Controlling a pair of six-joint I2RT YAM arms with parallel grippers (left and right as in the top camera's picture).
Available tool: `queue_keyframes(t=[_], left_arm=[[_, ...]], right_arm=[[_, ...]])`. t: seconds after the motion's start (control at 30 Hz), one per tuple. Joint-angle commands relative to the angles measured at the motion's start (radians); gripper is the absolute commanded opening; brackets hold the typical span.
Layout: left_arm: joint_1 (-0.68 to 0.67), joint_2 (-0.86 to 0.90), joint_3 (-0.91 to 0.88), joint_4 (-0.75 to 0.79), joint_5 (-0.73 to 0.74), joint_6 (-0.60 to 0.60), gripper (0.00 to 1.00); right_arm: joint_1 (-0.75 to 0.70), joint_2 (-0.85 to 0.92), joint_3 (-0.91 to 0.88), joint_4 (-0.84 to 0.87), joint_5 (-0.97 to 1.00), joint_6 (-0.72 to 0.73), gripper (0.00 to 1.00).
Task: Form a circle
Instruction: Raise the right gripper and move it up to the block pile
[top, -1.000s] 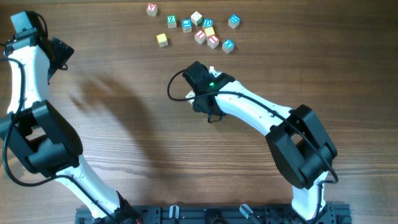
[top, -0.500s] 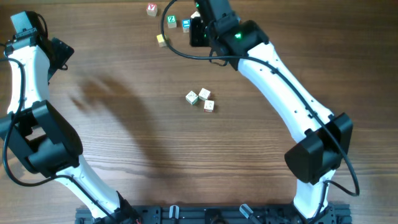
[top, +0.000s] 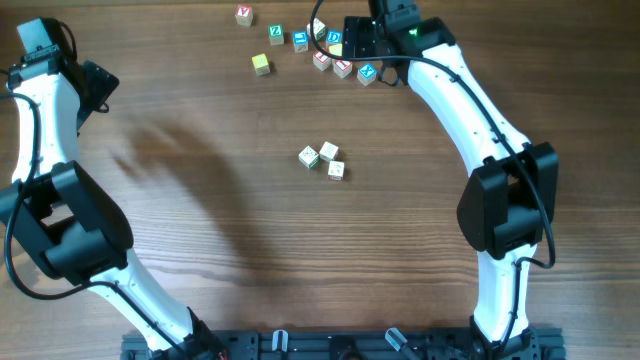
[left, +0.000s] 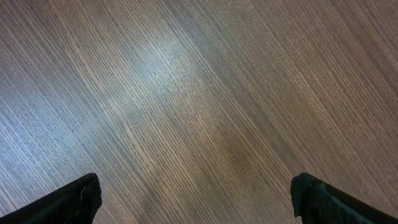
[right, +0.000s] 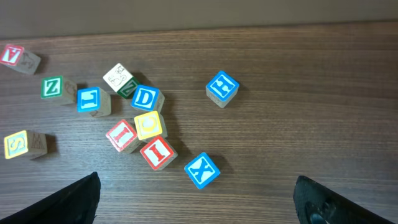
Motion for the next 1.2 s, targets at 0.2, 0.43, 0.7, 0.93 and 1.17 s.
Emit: queue_keyframes(t=[0.2, 0.43, 0.7, 0.93, 1.17], left_arm=[[0.004, -0.012, 0.011, -0.001, -0.002, 0.008, 1.00], [0.004, -0.012, 0.011, -0.001, -0.002, 0.008, 1.00], [0.004, -0.012, 0.011, -0.001, -0.002, 0.008, 1.00], [0.004, -0.012, 0.011, -0.001, -0.002, 0.008, 1.00], [0.004, -0.012, 0.011, -0.001, -0.002, 0.008, 1.00]], right_arm=[[-0.002, 0.009, 0.001, 0.031, 0.000, -0.019, 1.00], [-0.008, 0.009, 0.001, 0.033, 0.000, -0.128, 1.00], [-0.039, 0.012, 0.001, 0.038, -0.076, -0.148, 1.00], [-0.065, 0.080, 0.001, 0.055, -0.140, -0.201, 1.00], [-0.066, 0.143, 0.000, 0.161, -0.140, -0.197, 1.00]])
